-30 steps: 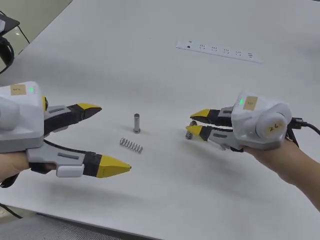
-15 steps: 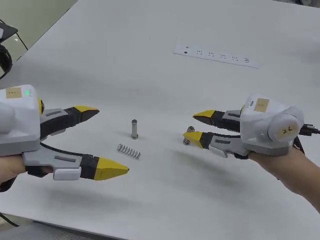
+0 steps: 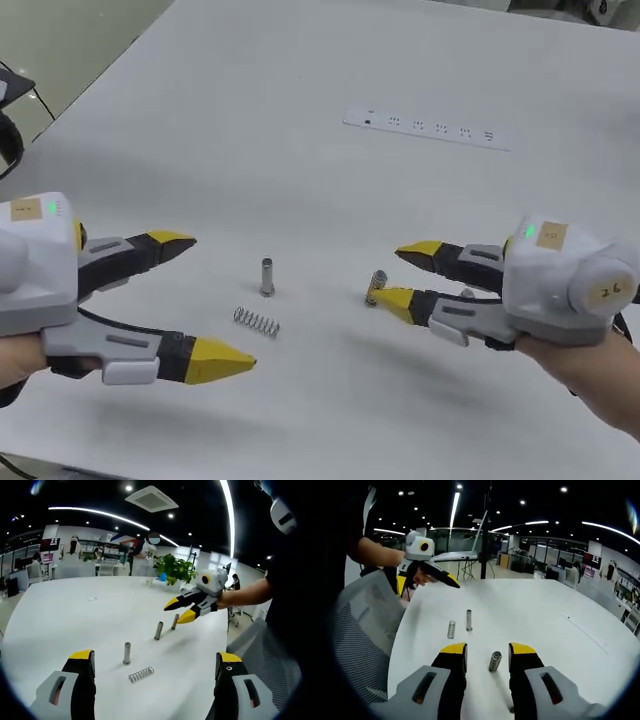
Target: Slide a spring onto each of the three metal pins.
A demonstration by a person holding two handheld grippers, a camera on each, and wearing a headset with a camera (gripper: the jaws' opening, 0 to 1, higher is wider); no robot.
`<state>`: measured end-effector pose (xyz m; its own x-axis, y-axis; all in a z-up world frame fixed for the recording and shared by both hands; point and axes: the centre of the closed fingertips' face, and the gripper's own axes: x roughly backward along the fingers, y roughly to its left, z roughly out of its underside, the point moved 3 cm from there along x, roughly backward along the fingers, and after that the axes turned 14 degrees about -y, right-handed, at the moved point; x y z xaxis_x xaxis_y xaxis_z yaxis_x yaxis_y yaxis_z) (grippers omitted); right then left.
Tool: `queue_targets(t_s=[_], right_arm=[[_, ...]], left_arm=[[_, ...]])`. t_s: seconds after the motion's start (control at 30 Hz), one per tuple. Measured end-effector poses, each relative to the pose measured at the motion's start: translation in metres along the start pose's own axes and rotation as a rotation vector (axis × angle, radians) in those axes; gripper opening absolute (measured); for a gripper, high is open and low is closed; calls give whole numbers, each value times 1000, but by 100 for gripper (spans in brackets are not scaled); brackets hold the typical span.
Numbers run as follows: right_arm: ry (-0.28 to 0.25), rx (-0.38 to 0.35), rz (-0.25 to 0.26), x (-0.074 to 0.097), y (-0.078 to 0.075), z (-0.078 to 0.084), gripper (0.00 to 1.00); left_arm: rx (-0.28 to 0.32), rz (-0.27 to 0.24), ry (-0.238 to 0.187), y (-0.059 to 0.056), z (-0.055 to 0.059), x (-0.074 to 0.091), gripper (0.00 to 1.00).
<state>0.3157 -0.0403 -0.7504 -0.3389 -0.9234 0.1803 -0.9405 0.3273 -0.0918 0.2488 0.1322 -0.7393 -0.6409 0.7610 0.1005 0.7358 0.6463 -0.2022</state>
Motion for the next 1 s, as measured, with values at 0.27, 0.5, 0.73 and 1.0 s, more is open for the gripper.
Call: queue_targets(t_s=[0.27, 0.5, 0.73, 1.0], right_arm=[[-31, -15, 7, 6, 4, -9, 31], [-31, -20, 5, 7, 10, -8, 29], [-45, -34, -13, 0, 20, -12, 29], [-76, -33, -51, -17, 32, -23, 28]], left_arm=[[-4, 3, -1, 0, -2, -1, 97], [-4, 5, 0, -1, -2, 0, 97], [-5, -4, -1, -1, -2, 2, 97], [-3, -11, 1, 0, 0, 5, 97]])
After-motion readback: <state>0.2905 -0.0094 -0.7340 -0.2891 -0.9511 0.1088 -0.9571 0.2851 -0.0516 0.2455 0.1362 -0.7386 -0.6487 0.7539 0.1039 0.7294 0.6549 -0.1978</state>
